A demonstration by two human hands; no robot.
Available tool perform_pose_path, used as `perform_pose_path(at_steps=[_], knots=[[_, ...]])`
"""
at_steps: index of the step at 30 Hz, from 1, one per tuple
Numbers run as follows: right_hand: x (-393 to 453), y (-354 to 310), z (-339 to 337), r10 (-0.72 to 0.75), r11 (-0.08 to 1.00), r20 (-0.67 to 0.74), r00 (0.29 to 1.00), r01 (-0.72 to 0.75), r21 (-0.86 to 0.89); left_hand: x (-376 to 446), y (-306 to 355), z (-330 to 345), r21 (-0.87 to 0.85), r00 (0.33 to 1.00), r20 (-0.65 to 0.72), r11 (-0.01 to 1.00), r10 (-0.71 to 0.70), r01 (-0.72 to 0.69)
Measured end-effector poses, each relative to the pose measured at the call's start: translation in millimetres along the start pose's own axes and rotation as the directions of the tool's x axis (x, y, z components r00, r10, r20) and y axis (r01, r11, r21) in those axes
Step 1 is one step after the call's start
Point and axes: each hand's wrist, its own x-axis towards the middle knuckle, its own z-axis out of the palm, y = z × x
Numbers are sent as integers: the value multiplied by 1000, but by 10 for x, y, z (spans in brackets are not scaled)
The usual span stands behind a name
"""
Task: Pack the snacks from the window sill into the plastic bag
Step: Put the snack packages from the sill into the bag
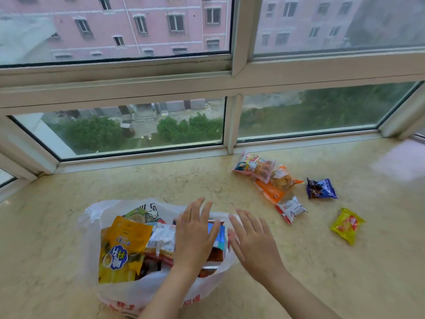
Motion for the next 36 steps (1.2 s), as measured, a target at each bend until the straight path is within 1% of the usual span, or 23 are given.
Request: perform_pose_path(at_steps=[2,4,10,13,17,20,23,26,29,31,34,36], knots=[[-61,231,-58,51,999,0,999,-51,-14,137,313,58,-28,999,24,998,49,-48],[-146,481,-69,95,995,2,996,-95,-37,264,611,163,-31,993,77,996,88,-86],[-361,1253,26,226,971,30,974,-223,-90,595,1282,730,39,951,222,973,215,-229],[-443,1608,180,291,954,40,956,-287,-92,730,1521,1079,40,928,293,966,231,-254],[-532,2108,518,356,933,65,932,-350,-88,962,1722,1621,53,915,314,958,252,-282],[-592,2513,820,435,898,98,895,-423,-119,1125,1859,2086,17,895,346,952,281,-305],[-634,2906,1107,495,864,84,865,-479,-156,1238,2020,2534,-16,874,389,951,290,-308],[-619,3260,1323,536,833,38,844,-520,-191,1317,2135,2883,58,868,413,942,278,-329],[-585,3495,1431,619,774,-1,785,-611,-166,1368,2152,3077,112,869,453,955,196,-274],[-558,3612,1464,698,706,-42,715,-697,-125,1403,2137,3188,135,866,472,956,168,-259],[-466,3789,1489,811,585,35,584,-811,-22,1452,2103,3285,132,867,470,958,164,-253],[-392,3890,1536,843,528,82,531,-847,58,1461,2109,3320,171,868,460,940,189,-295]])
